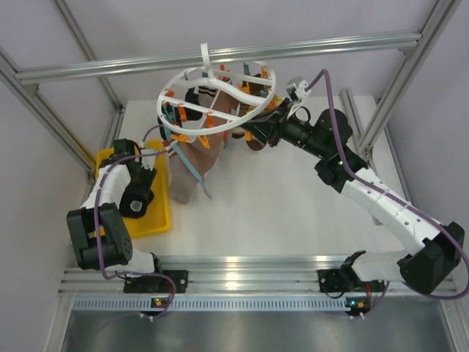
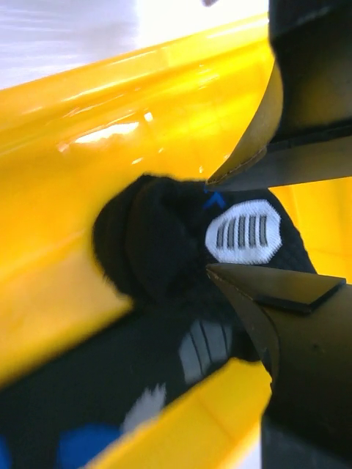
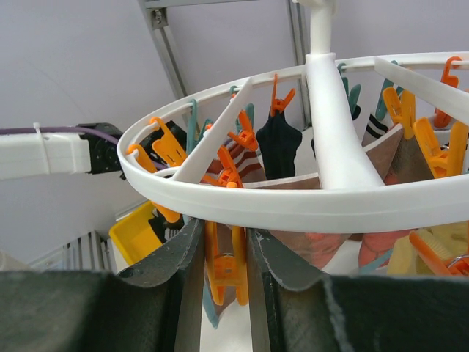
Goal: Clip the socks to the hanger
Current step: Adjust the sock in the bin, then pick up the sock from the bin.
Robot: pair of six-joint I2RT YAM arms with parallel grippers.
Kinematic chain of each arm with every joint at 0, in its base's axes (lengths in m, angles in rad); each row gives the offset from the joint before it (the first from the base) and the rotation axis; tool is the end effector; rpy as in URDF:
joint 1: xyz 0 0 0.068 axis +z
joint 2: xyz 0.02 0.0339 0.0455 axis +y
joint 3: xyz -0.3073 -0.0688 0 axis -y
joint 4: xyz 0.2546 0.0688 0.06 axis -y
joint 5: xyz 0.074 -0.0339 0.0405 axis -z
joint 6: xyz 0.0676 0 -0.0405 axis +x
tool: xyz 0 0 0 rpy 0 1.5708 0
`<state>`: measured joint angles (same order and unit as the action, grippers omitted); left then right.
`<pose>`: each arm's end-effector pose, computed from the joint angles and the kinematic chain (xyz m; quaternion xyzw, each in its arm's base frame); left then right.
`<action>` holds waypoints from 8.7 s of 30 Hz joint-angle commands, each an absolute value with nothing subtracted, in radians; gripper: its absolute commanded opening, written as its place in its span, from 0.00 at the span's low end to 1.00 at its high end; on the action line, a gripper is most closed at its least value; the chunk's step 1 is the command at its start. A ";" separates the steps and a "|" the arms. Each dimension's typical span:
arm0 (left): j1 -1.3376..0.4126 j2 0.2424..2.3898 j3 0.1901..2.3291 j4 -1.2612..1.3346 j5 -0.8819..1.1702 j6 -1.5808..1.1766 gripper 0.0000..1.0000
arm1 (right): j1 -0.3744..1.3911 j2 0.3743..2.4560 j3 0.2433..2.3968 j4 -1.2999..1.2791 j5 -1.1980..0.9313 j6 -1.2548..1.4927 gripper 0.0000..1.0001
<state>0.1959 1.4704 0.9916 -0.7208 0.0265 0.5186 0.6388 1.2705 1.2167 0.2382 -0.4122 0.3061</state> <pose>0.2889 0.0555 0.2233 0.1603 0.9696 0.0523 0.1774 0.2409 0.2127 0.4782 -0.2588 0.5908 0.4591 0.6109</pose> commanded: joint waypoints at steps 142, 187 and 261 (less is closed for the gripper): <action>0.296 1.465 1.471 -0.621 -0.129 0.477 0.00 | 0.592 1.220 1.223 0.204 -0.448 0.241 0.00; 0.285 1.419 0.908 -0.542 0.127 0.555 0.29 | 0.592 1.227 1.223 0.192 -0.442 0.239 0.00; 0.465 1.560 1.143 -0.796 0.141 0.678 0.70 | 0.581 1.206 1.206 0.207 -0.443 0.227 0.00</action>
